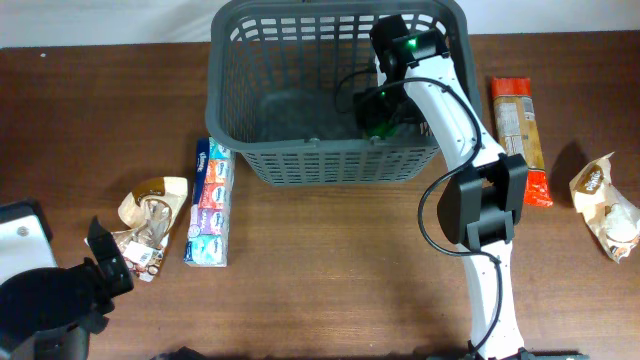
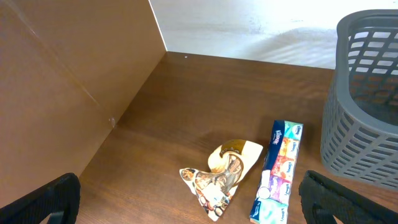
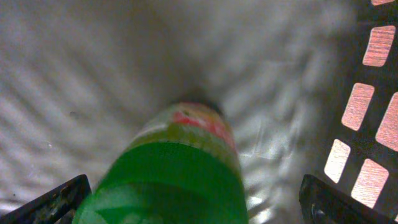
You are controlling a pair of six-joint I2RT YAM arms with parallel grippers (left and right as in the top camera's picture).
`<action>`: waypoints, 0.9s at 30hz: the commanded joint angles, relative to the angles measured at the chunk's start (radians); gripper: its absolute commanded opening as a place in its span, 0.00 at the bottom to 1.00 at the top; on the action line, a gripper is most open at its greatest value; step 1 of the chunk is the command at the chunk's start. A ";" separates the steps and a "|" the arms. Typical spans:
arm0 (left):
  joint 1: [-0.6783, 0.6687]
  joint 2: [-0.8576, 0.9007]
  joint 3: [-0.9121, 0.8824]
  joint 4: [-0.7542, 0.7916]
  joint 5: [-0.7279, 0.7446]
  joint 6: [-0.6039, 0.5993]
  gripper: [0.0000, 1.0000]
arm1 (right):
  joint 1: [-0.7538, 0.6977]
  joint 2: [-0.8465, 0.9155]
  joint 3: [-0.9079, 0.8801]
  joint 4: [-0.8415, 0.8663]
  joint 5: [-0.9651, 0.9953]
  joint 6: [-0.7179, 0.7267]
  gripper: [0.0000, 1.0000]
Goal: Pack container
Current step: 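Lift the jar with the right gripper and lower it into the basket, then open the right gripper and withdraw it toward the right side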
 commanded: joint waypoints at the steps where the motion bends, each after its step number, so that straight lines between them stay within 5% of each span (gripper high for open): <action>1: 0.000 0.000 0.001 0.000 -0.003 0.002 1.00 | 0.001 0.007 -0.004 -0.001 0.012 0.003 0.99; 10: 0.000 0.000 0.001 0.000 -0.003 0.002 1.00 | 0.001 0.003 0.113 -0.034 0.012 0.002 0.99; 21: 0.000 0.000 0.001 0.000 -0.003 0.002 1.00 | -0.037 -0.031 0.755 -0.248 0.139 -0.013 0.99; 27: 0.000 0.000 0.001 0.000 -0.003 0.002 1.00 | -0.175 -0.166 0.764 -0.333 0.239 0.044 0.99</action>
